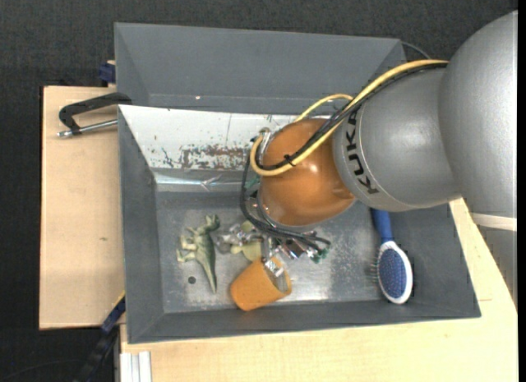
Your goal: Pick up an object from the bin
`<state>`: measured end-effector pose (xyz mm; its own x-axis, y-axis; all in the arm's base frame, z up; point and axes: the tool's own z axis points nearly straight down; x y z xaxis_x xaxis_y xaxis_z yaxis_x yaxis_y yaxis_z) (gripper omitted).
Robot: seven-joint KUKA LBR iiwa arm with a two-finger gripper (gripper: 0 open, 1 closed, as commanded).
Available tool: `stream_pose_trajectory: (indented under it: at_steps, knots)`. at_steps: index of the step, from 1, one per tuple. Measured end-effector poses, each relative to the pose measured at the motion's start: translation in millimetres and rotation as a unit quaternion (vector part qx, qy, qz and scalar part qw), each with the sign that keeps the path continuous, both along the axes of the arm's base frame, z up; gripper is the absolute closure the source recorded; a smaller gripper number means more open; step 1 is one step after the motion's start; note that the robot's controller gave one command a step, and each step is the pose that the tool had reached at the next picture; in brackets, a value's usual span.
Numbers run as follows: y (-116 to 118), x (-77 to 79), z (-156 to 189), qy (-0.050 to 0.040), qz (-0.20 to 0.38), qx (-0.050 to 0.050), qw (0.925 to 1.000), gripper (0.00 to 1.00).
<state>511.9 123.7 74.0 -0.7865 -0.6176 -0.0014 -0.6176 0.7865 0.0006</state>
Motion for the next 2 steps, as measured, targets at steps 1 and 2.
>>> stream_pose_trajectory:
  at_steps: [1,2]
  knots:
    - [-0.4,0.1,1.4,0.0010,-0.001,0.000,1.0000,1.00]
    - [3.8,2.9,178.1,-0.0074,0.013,0.002,0.9999,1.00]
